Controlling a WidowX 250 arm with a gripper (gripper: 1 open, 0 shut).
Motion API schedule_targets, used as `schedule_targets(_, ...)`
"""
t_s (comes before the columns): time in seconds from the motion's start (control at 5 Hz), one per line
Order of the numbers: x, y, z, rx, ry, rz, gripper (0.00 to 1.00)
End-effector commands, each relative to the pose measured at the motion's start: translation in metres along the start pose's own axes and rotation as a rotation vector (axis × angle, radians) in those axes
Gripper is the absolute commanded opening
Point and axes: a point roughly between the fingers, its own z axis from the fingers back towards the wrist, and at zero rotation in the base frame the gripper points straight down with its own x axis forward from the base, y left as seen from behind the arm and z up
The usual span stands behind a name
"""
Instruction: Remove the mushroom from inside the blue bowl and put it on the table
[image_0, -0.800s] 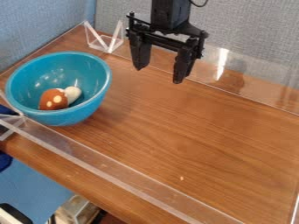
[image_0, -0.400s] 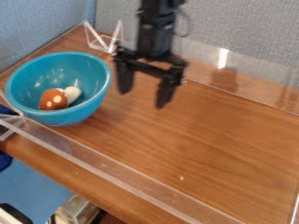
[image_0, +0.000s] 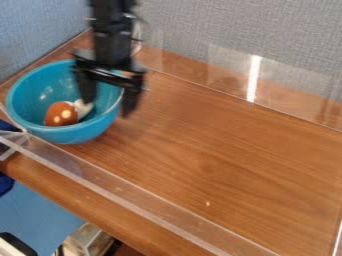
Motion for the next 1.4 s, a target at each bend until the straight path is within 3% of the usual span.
schedule_targets(0.0, 0.002, 0.034, 0.011, 0.028, -0.076, -0.014, 1.0)
schedule_targets(0.2, 0.006, 0.06, 0.002, 0.032, -0.068, -0.01, 1.0)
schedule_targets(0.4, 0.021, 0.072, -0.007, 0.029, -0.045, -0.028, 1.0)
schedule_targets(0.6, 0.029, 0.07, -0.005, 0.032, -0.037, -0.049, 1.0)
schedule_targets(1.0, 0.025, 0.073, -0.018, 0.032, -0.033, -0.098, 1.0)
schedule_targets(1.2, 0.029, 0.073, -0.017, 0.034, -0.031, -0.12, 1.0)
